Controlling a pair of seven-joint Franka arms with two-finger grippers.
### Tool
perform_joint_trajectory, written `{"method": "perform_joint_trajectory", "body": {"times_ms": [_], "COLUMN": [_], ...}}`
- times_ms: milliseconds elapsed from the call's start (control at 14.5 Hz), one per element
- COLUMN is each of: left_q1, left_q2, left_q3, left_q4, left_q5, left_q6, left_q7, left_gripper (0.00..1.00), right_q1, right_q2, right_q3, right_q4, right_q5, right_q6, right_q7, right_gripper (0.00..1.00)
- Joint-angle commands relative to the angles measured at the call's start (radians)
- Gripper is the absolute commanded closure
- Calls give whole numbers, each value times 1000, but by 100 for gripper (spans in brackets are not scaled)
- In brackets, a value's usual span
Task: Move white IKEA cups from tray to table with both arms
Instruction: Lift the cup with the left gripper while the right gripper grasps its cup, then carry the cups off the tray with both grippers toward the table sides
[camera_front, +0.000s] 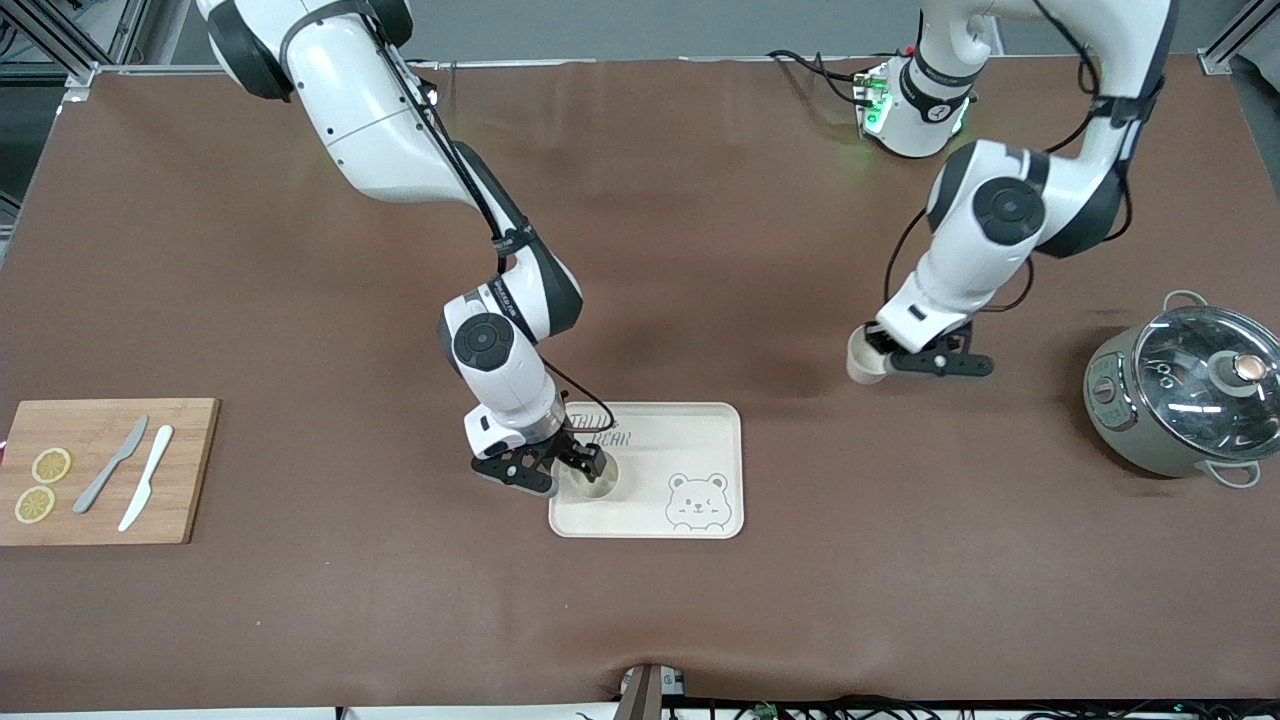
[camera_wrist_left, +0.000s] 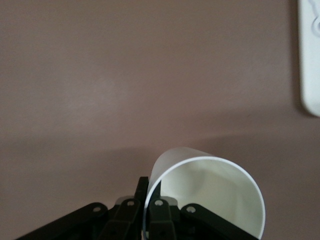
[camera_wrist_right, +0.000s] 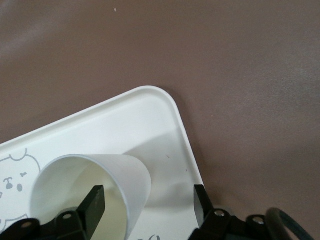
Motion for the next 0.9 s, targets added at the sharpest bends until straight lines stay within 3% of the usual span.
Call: {"method": "perform_joint_trajectory", "body": {"times_ms": [0,277,484,553,830], "left_q1": [41,116,166,188,203], "left_q2": [-98,-122,-115,-114,-102], "left_q3": [-9,-11,-11,-11,-11], "left_q4": [-129,-267,-304,-305,-302], "left_q5": [20,17,14,5,-161], "left_q6": [38,205,261,262,262], "left_q7": [59,156,234,274,436], "left_gripper": [100,100,100,100,100], "right_q1": [18,18,18,18,18], "right_q2": [16,16,19,19,21], "right_q3": [-12,-12,-11,-12,-11], "right_q4": [34,36,36,36,34], "right_q5": [-16,-17,-19,-19,-32], "right_q6": [0,0,0,0,0], "right_q7": [43,45,45,45,44], "right_gripper": [54,81,92,100,100]}}
